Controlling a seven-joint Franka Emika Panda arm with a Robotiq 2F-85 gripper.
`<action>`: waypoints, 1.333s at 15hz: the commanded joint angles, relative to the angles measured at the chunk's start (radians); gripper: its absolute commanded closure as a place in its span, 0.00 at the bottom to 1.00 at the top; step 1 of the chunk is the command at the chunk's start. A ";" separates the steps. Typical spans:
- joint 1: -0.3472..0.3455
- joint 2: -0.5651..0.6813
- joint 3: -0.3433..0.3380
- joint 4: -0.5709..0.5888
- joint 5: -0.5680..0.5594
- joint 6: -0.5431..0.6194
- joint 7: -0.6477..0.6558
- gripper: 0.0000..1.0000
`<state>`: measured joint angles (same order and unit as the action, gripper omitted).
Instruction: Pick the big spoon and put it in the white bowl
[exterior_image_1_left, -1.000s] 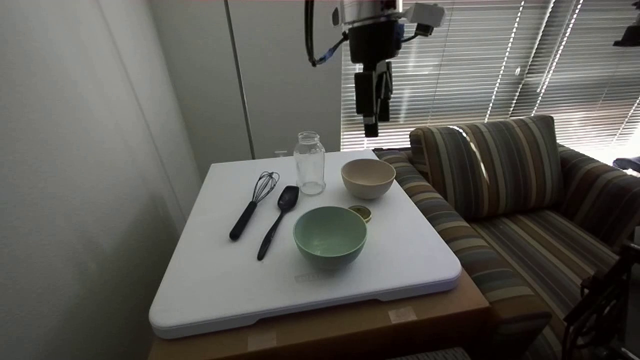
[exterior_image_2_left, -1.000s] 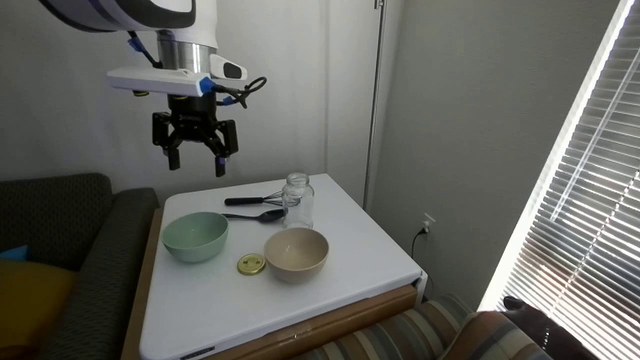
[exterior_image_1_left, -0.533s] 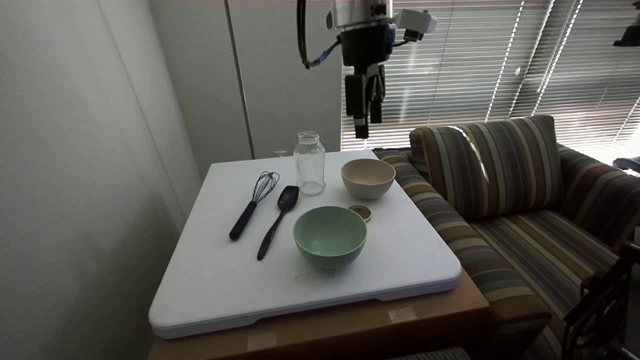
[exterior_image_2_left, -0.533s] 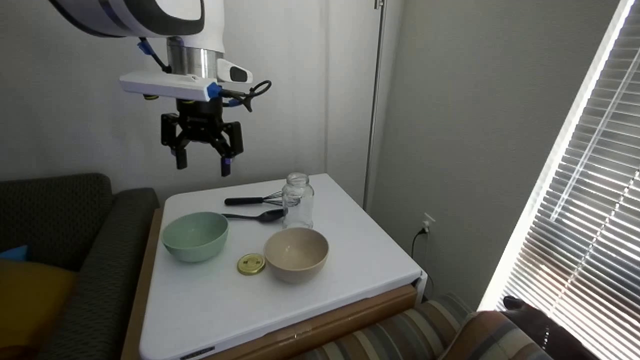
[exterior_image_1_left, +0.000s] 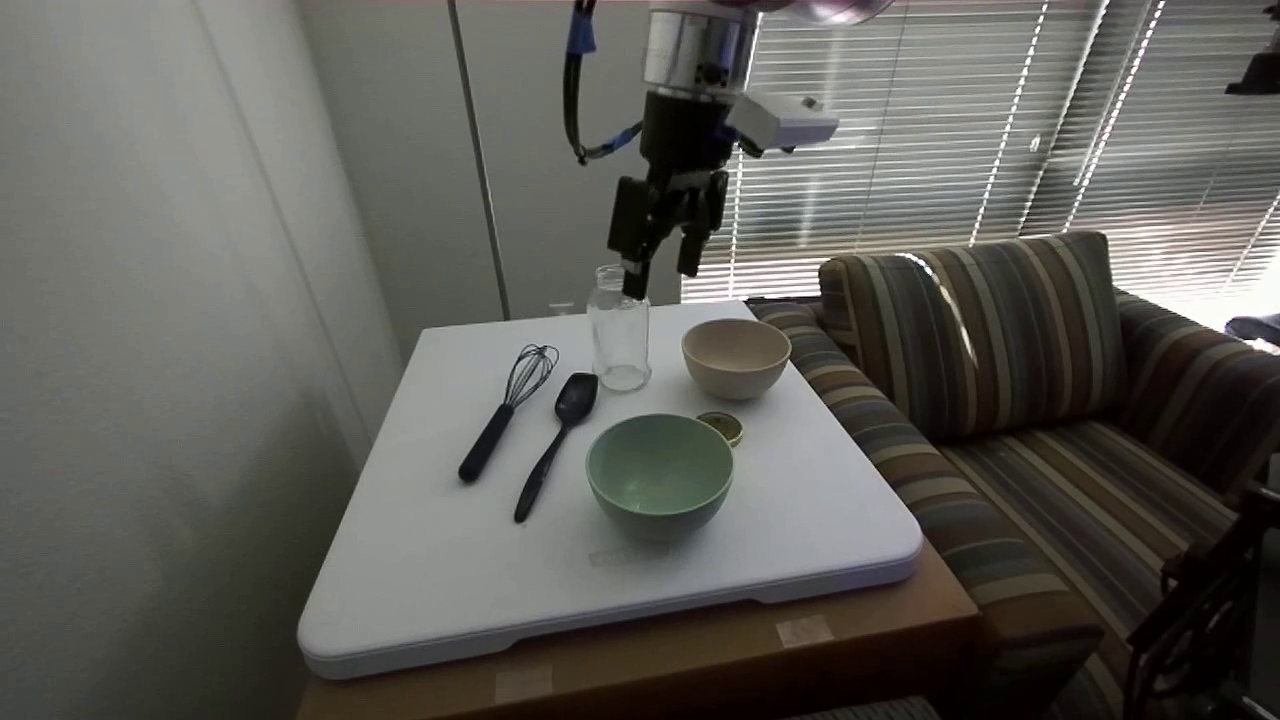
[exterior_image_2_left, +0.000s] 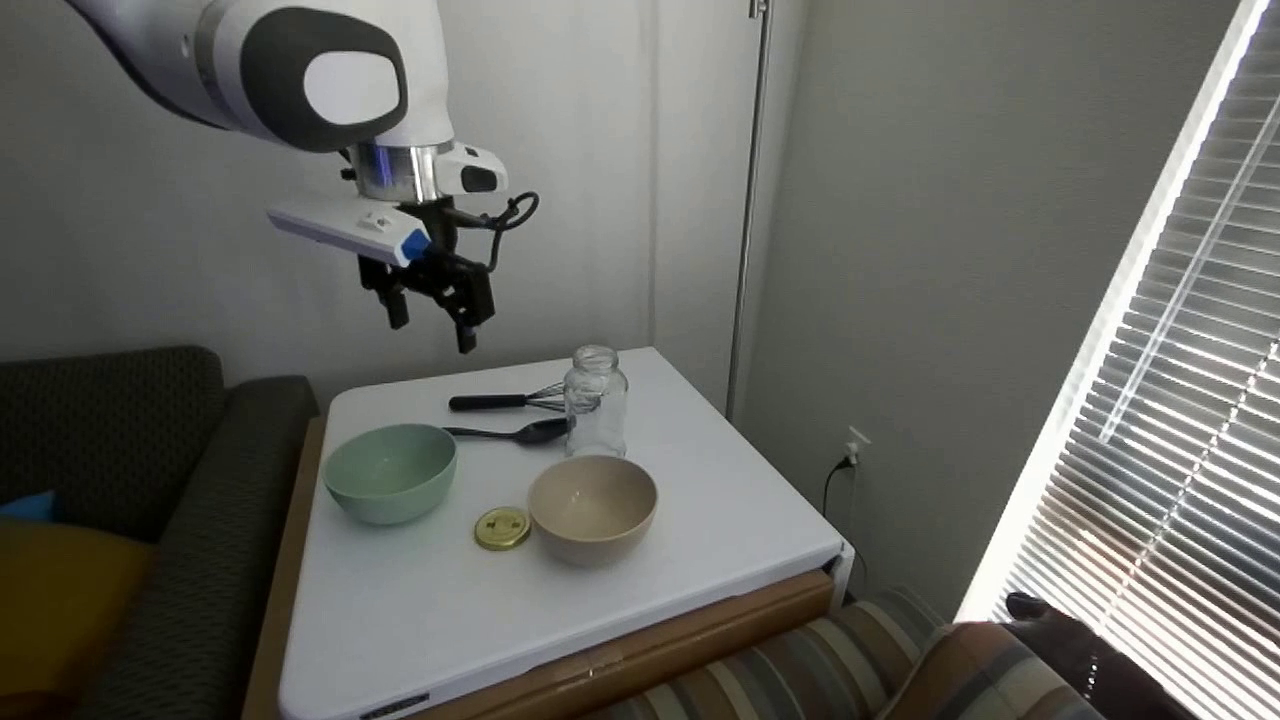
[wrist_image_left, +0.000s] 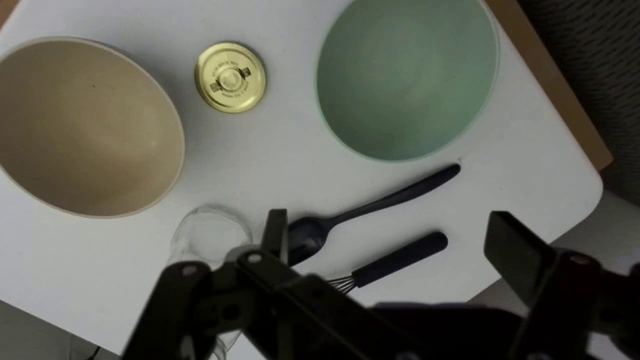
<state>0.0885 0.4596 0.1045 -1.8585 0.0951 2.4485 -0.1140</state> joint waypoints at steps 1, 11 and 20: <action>0.025 0.138 0.030 0.129 0.014 0.035 0.053 0.00; 0.181 0.546 0.080 0.534 0.019 -0.080 0.225 0.00; 0.272 0.721 -0.042 0.699 0.058 0.095 0.647 0.00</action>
<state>0.3311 1.1271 0.1248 -1.2298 0.1230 2.5322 0.4150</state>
